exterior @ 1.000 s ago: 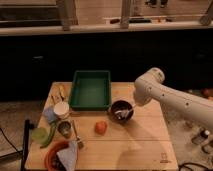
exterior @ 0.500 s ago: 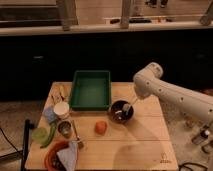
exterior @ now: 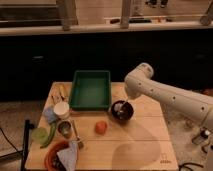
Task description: Wipe purple bowl with brush
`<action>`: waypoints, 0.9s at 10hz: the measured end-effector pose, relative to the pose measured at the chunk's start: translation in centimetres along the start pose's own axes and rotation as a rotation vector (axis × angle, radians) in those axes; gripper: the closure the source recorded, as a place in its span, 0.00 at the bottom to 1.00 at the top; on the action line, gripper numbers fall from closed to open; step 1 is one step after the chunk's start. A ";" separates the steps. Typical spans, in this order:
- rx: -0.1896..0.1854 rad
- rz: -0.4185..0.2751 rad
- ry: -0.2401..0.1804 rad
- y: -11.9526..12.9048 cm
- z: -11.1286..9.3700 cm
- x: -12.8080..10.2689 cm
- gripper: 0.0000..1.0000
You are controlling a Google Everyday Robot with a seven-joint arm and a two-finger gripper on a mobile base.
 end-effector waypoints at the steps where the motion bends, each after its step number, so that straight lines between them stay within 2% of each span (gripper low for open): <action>1: 0.000 -0.024 -0.016 0.5 -0.2 -1.0 1.00; 2: -0.007 -0.027 -0.033 1.2 -0.4 -1.5 1.00; 4: -0.025 -0.019 -0.030 2.5 -0.5 -0.7 1.00; 6: -0.052 0.023 -0.004 4.9 -0.5 2.0 1.00; 9: -0.069 0.072 0.068 5.9 -0.2 5.6 1.00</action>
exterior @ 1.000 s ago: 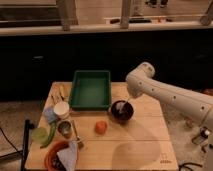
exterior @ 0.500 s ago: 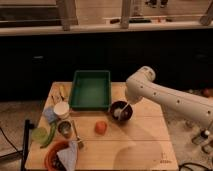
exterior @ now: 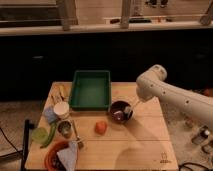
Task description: Wipe purple bowl with brush
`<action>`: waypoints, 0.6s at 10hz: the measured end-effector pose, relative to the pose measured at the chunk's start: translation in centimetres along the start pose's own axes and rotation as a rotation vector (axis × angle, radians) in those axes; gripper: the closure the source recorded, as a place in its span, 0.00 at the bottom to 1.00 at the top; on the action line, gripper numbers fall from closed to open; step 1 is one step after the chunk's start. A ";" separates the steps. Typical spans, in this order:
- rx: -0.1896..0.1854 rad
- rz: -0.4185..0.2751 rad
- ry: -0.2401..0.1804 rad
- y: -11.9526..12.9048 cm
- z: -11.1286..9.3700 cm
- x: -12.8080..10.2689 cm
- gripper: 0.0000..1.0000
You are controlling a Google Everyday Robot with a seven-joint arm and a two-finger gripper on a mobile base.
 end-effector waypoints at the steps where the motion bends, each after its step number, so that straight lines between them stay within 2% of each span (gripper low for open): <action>1: 0.002 0.004 0.009 -0.4 0.1 0.3 1.00; 3: 0.013 0.006 0.010 -1.9 0.2 -0.5 1.00; 6: 0.050 -0.011 -0.014 -4.3 -0.1 -2.5 1.00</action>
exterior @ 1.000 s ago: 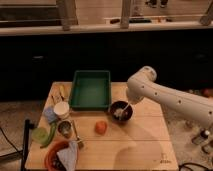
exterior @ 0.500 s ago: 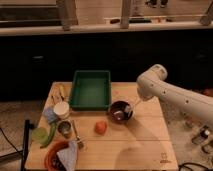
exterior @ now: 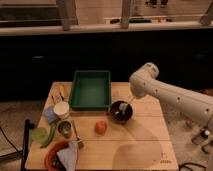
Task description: Wipe purple bowl with brush
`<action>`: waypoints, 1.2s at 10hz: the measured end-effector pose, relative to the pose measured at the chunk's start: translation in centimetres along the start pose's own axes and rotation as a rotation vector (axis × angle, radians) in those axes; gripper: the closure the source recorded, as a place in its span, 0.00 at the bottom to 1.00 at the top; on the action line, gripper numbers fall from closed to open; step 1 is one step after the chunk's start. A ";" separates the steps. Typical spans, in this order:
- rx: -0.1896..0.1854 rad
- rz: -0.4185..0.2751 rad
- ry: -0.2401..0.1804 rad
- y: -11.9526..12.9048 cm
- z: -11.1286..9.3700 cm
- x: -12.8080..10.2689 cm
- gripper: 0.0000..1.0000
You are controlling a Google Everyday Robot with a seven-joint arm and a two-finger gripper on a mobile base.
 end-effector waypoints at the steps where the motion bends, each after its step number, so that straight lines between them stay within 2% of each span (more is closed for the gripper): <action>1: 0.009 -0.005 -0.008 -0.2 0.0 -0.1 1.00; 12: 0.009 -0.005 -0.008 -0.2 0.0 -0.1 1.00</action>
